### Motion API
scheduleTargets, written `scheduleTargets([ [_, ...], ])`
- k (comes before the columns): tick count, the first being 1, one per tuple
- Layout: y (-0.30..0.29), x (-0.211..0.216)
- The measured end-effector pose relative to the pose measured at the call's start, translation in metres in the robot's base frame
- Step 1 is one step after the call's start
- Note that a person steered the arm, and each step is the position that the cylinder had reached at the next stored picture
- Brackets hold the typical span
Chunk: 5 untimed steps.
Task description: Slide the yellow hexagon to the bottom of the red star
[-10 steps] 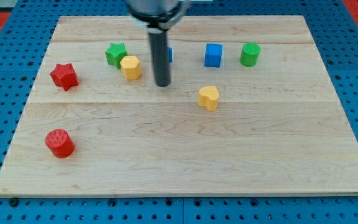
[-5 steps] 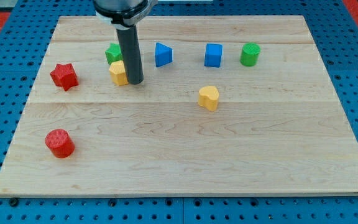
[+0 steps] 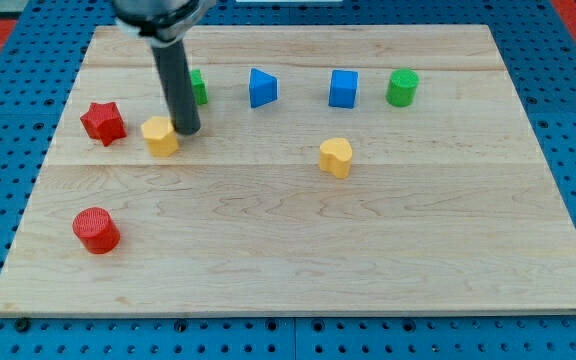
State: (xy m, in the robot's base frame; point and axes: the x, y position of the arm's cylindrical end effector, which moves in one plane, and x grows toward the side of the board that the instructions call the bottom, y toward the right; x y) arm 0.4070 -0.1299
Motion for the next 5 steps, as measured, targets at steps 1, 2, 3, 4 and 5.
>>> scheduleTargets([
  [1, -0.01, 0.046],
  [2, 0.013, 0.051],
  [3, 0.037, 0.007],
  [4, -0.001, -0.014],
  [5, -0.019, 0.009],
])
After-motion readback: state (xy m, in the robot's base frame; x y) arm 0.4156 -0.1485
